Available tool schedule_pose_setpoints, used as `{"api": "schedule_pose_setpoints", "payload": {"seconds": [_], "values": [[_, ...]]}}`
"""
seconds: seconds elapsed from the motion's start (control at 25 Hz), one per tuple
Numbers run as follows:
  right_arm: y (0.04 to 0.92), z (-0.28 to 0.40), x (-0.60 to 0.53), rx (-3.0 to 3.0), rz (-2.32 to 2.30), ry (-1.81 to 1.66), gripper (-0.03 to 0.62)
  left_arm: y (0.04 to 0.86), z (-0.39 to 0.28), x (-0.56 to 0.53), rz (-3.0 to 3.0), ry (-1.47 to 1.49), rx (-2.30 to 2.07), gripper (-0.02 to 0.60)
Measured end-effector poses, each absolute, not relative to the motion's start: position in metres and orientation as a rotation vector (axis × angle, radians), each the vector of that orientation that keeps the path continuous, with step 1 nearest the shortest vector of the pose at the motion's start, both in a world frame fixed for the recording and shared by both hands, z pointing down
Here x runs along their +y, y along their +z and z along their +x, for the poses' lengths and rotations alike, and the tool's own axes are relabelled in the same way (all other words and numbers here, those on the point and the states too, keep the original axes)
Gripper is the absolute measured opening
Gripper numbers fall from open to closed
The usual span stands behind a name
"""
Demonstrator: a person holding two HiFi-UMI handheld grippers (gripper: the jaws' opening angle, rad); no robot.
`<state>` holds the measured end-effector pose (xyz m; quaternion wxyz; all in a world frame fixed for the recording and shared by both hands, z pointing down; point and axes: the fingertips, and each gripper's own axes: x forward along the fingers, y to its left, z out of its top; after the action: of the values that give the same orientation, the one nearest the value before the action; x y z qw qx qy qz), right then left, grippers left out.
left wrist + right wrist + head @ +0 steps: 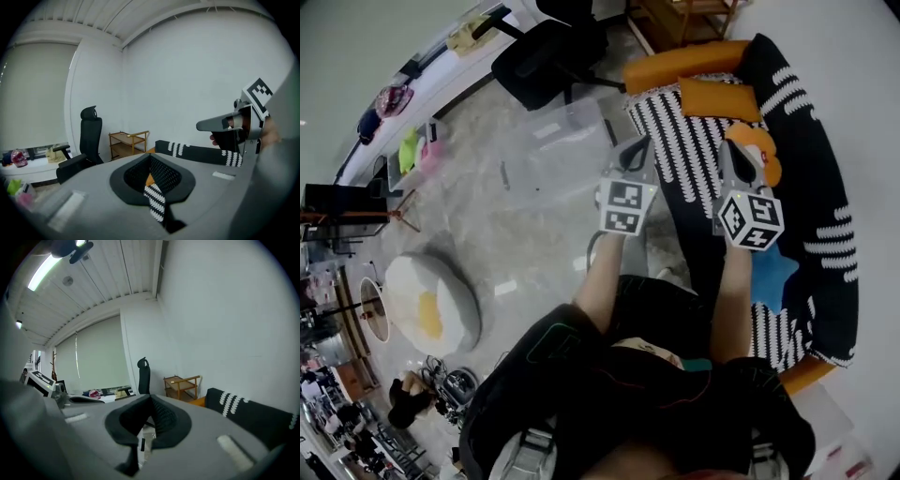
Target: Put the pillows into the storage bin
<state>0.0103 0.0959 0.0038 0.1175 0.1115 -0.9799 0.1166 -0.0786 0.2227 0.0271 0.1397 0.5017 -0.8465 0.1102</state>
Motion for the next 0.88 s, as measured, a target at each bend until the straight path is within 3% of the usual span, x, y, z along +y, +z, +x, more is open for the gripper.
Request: {"api": "schedule_pose_setpoints", "payload": {"seconds": [0.52,0.88], "values": [[0.019,-0.157,0.035,-2.748,0.409,0.411,0.003,0.068,-0.247,0.205,1.352,0.173,-2.314,0.008],[0.058,-0.147,0.008,-2.635,0.536,0.427,0.003,0.098,-0.264,0.166,1.488,0.17,-2.17,0.008]]}}
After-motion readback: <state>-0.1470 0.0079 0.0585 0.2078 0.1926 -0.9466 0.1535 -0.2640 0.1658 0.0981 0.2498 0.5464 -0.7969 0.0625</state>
